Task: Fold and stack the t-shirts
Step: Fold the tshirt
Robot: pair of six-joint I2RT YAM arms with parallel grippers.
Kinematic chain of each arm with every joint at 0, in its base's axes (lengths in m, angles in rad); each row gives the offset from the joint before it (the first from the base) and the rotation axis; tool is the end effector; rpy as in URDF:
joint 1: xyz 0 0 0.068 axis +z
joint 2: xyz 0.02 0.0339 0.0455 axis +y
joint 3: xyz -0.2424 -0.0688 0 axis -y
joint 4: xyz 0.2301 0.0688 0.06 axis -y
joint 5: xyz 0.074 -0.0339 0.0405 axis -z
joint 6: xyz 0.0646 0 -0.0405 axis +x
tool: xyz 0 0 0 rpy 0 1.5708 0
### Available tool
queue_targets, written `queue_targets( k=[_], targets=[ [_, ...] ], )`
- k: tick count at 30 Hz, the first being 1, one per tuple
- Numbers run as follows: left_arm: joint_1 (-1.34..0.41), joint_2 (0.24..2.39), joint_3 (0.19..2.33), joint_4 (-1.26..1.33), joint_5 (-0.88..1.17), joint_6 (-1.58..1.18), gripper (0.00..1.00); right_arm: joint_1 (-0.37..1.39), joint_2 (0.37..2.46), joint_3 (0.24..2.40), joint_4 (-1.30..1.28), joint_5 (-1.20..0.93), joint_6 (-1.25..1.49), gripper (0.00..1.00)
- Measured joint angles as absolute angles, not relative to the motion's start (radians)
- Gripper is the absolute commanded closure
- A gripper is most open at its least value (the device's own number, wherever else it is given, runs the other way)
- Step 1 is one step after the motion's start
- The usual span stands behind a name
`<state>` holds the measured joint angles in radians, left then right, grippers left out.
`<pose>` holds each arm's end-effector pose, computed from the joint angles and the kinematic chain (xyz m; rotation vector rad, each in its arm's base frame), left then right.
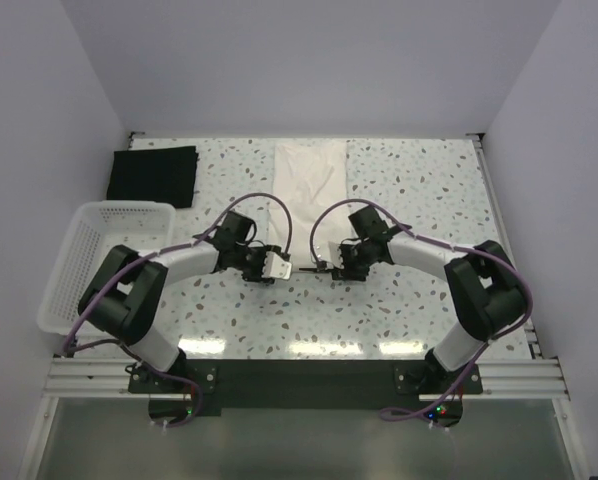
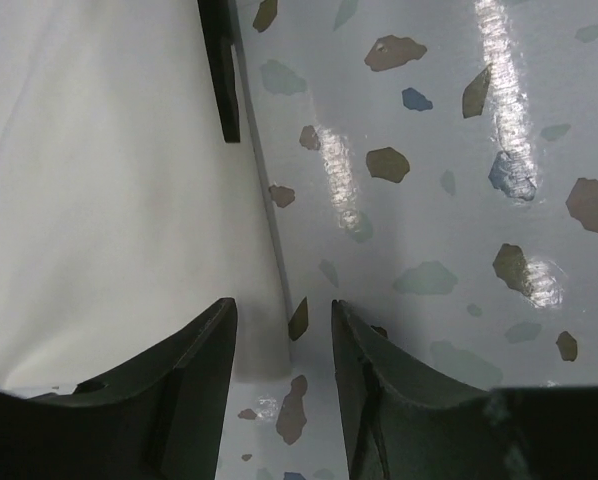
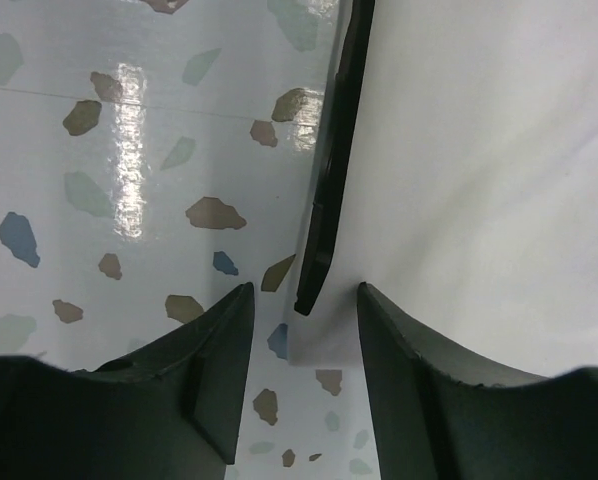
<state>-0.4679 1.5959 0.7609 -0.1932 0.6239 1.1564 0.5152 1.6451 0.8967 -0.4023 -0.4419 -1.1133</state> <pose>0.2421 -0.1646 0.1173 1.8795 1.4866 -0.5005 0.2487 0.1726 0.1217 -1.9671 1.6863 0.3930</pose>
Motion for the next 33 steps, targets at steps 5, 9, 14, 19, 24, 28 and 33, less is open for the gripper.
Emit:
queue_targets(
  k=[5,9,14,19,24,28,33],
  targets=[
    [-0.474,1.632,0.792,-0.232,0.609,1.221,0.69,0.517,1.649,0.897,-0.387,-0.408,-1.122,0.79],
    [-0.474,1.671,0.842,-0.276,0.602,1.252,0.91,0.517,1.65,0.897,-0.379,-0.383,-1.129,1.0],
    [-0.469,1.675,0.874,-0.328,0.609,1.263,1.0,0.517,1.65,0.91,-0.383,-0.365,-1.087,1.0],
    [-0.421,1.675,1.01,-0.412,0.675,1.184,1.0,0.506,1.65,1.006,-0.439,-0.364,-1.02,1.0],
    [-0.375,1.675,1.166,-0.429,0.712,1.117,1.0,0.459,1.639,1.142,-0.487,-0.392,-0.979,1.0],
    [-0.373,1.673,1.219,-0.436,0.715,1.085,1.0,0.421,1.633,1.233,-0.538,-0.415,-0.977,1.0],
    [-0.378,1.649,1.217,-0.477,0.714,1.055,1.0,0.404,1.596,1.253,-0.613,-0.445,-0.984,1.0]
  ],
)
